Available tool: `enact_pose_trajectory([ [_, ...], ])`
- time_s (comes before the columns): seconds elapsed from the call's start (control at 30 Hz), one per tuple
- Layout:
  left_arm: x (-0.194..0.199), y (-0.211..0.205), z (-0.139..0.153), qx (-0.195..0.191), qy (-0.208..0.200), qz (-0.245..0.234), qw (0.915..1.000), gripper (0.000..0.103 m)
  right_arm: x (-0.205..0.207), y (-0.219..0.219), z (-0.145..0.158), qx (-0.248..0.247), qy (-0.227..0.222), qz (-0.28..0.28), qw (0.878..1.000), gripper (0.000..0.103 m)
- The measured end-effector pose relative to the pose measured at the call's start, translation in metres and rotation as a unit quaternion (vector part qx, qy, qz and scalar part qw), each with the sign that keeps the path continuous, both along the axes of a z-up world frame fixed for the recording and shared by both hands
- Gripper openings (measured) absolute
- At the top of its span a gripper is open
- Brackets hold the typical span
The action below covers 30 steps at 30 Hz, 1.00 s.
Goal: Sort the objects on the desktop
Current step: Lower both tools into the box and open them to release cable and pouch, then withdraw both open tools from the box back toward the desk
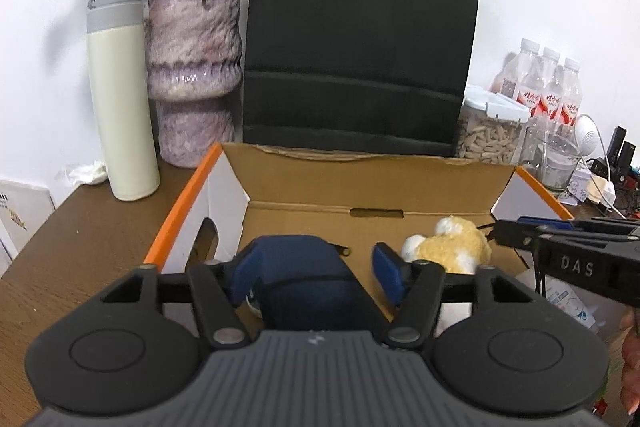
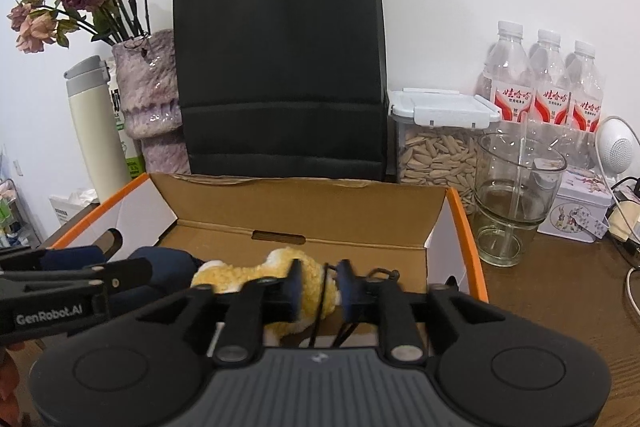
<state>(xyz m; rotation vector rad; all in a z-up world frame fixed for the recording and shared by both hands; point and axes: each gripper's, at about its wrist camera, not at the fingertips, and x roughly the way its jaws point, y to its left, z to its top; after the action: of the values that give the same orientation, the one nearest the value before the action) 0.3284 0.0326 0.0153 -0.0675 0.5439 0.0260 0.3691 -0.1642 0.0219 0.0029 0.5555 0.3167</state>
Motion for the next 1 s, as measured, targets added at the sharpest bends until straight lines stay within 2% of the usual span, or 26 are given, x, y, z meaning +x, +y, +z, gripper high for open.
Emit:
enact_pose_trajectory([
  [0.03,-0.001,-0.001,0.0,0.003,-0.001,0.001,1.0,0.075,0.0,0.0,0.001,0.0,0.0,0.0,1.0,0.043],
  [0.1,-0.001,-0.002,0.001,0.007,-0.001,0.008,0.9999,0.093,-0.002,0.0,0.003,-0.003,-0.002,-0.002,1.0,0.06],
  [0.13,-0.002,-0.001,0.002,0.007,-0.003,0.011,0.9999,0.099,-0.002,0.0,0.004,-0.005,-0.003,-0.003,1.0,0.066],
  [0.17,-0.003,-0.001,0.003,0.007,-0.006,0.015,0.9998,0.103,-0.003,0.0,0.005,-0.005,-0.003,-0.004,1.0,0.082],
  [0.2,-0.005,-0.001,0.005,0.007,-0.011,0.018,0.9997,0.103,-0.004,-0.001,0.006,-0.006,-0.003,-0.004,1.0,0.091],
  [0.27,-0.006,0.0,0.008,0.0,-0.017,0.012,0.9998,0.103,-0.007,-0.001,0.008,-0.011,-0.007,-0.004,1.0,0.091],
  [0.47,-0.013,0.002,0.012,0.006,-0.017,0.022,0.9996,0.103,-0.017,-0.004,0.015,-0.018,-0.011,-0.013,1.0,0.103],
  [1.0,-0.058,0.006,0.028,0.011,-0.037,0.022,0.999,0.103,-0.07,-0.014,0.025,-0.028,-0.028,-0.001,0.999,0.103],
])
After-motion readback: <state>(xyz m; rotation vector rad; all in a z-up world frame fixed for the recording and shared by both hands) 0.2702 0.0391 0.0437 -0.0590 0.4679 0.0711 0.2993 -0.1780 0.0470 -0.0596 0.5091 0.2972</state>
